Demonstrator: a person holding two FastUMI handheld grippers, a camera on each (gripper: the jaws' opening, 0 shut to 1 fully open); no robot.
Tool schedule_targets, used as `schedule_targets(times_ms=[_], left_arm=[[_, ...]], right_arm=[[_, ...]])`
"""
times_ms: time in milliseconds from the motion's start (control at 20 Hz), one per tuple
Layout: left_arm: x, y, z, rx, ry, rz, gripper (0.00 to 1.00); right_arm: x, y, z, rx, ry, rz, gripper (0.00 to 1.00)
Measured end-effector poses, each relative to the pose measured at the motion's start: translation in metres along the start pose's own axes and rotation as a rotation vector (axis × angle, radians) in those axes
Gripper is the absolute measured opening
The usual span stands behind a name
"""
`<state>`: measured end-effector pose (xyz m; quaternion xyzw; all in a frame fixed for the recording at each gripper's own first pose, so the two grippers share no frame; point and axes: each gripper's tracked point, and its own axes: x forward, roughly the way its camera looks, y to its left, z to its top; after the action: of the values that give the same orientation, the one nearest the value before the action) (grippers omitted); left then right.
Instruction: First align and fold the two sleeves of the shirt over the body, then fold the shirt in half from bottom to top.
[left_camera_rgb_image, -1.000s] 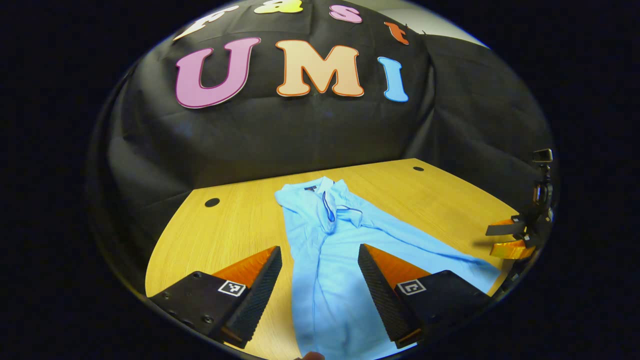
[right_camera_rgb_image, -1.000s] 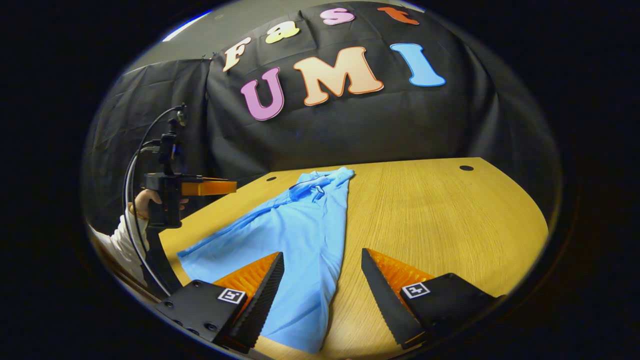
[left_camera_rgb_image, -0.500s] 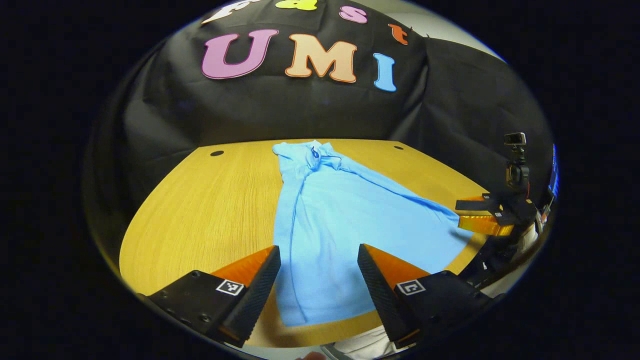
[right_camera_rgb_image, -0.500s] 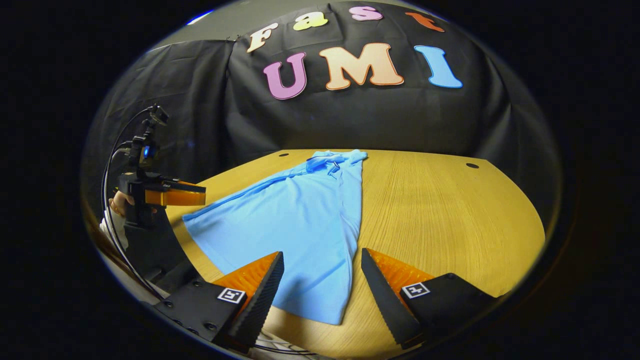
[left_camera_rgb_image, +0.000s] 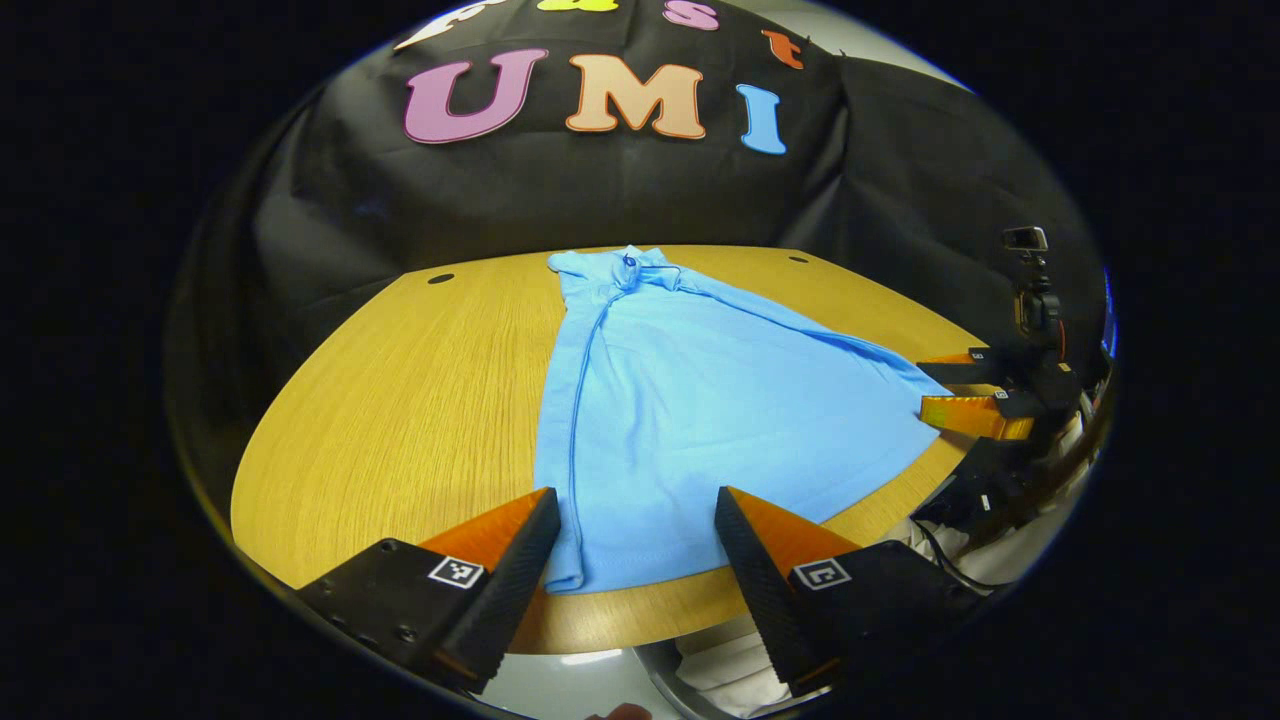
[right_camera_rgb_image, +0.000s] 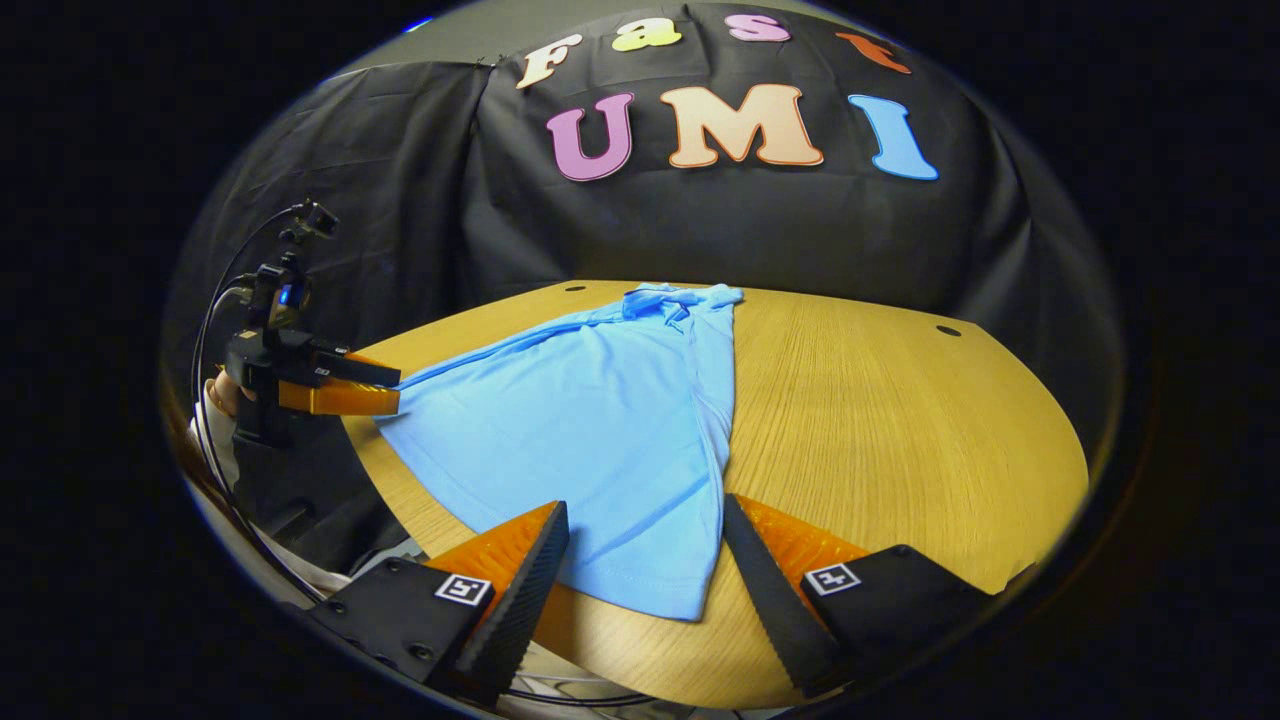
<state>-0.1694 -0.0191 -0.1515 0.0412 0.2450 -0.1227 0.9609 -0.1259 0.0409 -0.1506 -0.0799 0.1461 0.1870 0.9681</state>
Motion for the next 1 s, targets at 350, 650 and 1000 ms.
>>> schedule_targets(times_ms=[350, 650, 1000], left_arm=[[0.004, -0.014, 0.000, -0.004, -0.057, 0.006, 0.78], [0.007, -0.037, 0.000, -0.027, -0.053, -0.069, 0.20], [0.009, -0.037, 0.003, -0.054, -0.068, -0.103, 0.01]], right_arm=[[-0.002, 0.025, -0.002, 0.006, 0.004, 0.051, 0.72], [0.000, 0.039, 0.000, 0.022, 0.017, 0.086, 0.12], [0.000, 0.038, 0.002, 0.051, 0.021, 0.106, 0.12]])
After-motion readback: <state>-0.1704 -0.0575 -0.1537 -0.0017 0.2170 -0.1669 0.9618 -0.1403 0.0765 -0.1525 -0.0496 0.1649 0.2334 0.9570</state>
